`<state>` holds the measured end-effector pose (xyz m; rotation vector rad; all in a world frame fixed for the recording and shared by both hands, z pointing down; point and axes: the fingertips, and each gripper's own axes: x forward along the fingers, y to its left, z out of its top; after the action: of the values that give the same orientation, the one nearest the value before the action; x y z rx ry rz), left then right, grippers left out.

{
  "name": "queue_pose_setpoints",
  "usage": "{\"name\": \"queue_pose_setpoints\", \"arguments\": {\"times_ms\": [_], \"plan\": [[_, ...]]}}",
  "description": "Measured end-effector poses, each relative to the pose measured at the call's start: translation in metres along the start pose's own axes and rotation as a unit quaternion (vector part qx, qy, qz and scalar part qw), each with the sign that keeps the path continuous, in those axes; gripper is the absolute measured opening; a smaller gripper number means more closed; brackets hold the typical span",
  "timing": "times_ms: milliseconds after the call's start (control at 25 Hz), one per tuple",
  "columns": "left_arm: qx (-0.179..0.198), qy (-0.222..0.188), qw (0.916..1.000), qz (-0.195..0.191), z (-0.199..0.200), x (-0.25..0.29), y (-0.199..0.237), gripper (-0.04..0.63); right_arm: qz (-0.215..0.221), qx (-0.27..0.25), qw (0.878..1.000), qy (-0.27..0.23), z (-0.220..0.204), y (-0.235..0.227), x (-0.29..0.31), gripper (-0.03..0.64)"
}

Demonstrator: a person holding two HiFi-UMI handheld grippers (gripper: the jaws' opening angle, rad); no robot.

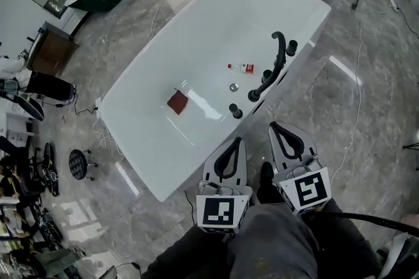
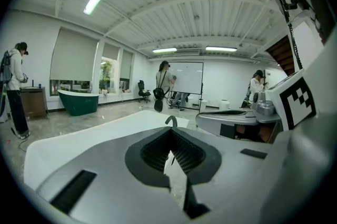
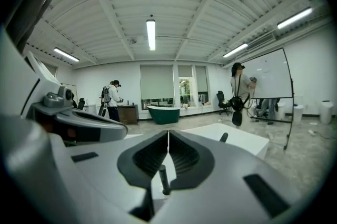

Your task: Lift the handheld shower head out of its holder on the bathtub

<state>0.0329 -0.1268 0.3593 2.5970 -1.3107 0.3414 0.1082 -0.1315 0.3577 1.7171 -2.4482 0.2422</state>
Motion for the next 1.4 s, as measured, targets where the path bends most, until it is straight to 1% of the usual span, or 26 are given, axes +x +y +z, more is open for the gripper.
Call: {"name": "queue_pose_setpoints", "arguments": {"times_ms": [160, 320, 400, 560, 640, 760, 880, 960, 1160, 1240, 1400], "plan": [[0.006, 0.001, 0.9996, 0.027, 0.002, 0.019, 0.007, 0.003, 0.025, 0.001, 1.000, -0.004, -0.003, -0.016, 0.020, 0.005], [0.002, 0.000, 0.9987, 0.051, 0.004, 0.025, 0.010, 0.003, 0.052, -0.003, 0.999, -0.008, 0.000, -0.024, 0.038, 0.005], [0.003, 0.001, 0.9979, 0.064, 0.005, 0.024, 0.017, 0.003, 0.062, -0.003, 0.998, -0.009, 0.004, -0.022, 0.048, 0.005], [-0.011, -0.003, 0.9951, 0.099, 0.004, 0.021, 0.040, 0.003, 0.086, -0.008, 0.996, -0.015, 0.003, -0.014, 0.068, 0.005], [-0.014, -0.003, 0.9939, 0.109, 0.000, 0.020, 0.052, 0.003, 0.089, -0.010, 0.996, -0.012, 0.002, -0.011, 0.078, 0.005], [-0.019, -0.003, 0.9931, 0.116, -0.006, 0.021, 0.073, 0.003, 0.091, -0.015, 0.996, -0.003, -0.001, -0.002, 0.095, 0.005], [-0.027, -0.003, 0.9934, 0.112, -0.002, 0.029, 0.088, 0.003, 0.096, -0.020, 0.995, 0.000, 0.000, 0.003, 0.110, 0.005], [-0.029, -0.004, 0.9935, 0.110, 0.001, 0.032, 0.093, 0.003, 0.098, -0.023, 0.995, 0.002, 0.001, 0.004, 0.115, 0.005], [-0.041, 0.004, 0.9927, 0.113, -0.010, 0.033, 0.110, 0.003, 0.102, -0.019, 0.994, 0.014, -0.010, 0.013, 0.130, 0.005], [-0.040, 0.007, 0.9926, 0.115, -0.011, 0.033, 0.114, 0.003, 0.107, -0.017, 0.994, 0.017, -0.013, 0.017, 0.133, 0.005], [-0.045, 0.006, 0.9920, 0.118, -0.009, 0.031, 0.115, 0.003, 0.126, -0.014, 0.992, 0.007, -0.008, 0.024, 0.135, 0.005]]}}
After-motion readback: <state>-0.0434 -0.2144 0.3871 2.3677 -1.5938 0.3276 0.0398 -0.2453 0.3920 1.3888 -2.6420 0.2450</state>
